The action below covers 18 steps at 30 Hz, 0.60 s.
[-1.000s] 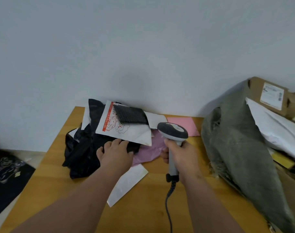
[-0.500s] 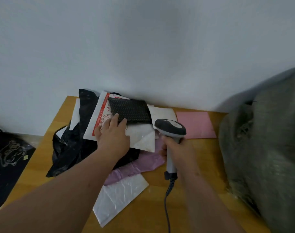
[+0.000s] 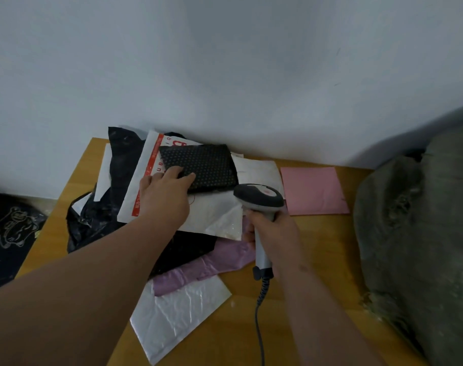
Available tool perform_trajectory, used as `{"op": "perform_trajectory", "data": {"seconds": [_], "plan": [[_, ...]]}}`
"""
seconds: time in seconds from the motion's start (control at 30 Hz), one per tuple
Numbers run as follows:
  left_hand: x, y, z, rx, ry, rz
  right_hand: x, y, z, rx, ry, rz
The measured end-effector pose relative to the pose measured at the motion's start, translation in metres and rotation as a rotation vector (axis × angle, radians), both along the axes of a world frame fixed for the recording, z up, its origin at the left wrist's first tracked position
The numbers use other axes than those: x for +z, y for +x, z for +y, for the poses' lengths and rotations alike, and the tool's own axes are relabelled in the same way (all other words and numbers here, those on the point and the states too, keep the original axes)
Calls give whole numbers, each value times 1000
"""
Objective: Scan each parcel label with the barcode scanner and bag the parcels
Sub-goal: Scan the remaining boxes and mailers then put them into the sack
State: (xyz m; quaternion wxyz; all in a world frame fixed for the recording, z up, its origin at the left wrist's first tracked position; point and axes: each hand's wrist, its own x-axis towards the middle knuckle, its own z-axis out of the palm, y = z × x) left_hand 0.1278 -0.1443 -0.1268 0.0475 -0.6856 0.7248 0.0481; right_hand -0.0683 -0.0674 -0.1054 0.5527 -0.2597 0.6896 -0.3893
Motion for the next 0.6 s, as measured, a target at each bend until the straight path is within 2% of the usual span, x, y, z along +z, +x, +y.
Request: {"op": "perform_trajectory", "data": {"seconds": [0.17,0.43,0.6], "plan": [[8,-7,5,33,-89,159,-1,4,1,-25,-4,-26],[35,-13,31,93,-238,287,20,10,18,-54,-76,-14],[52,-13,55,177,-217,424,38,11,41,-47,-145,20]]}}
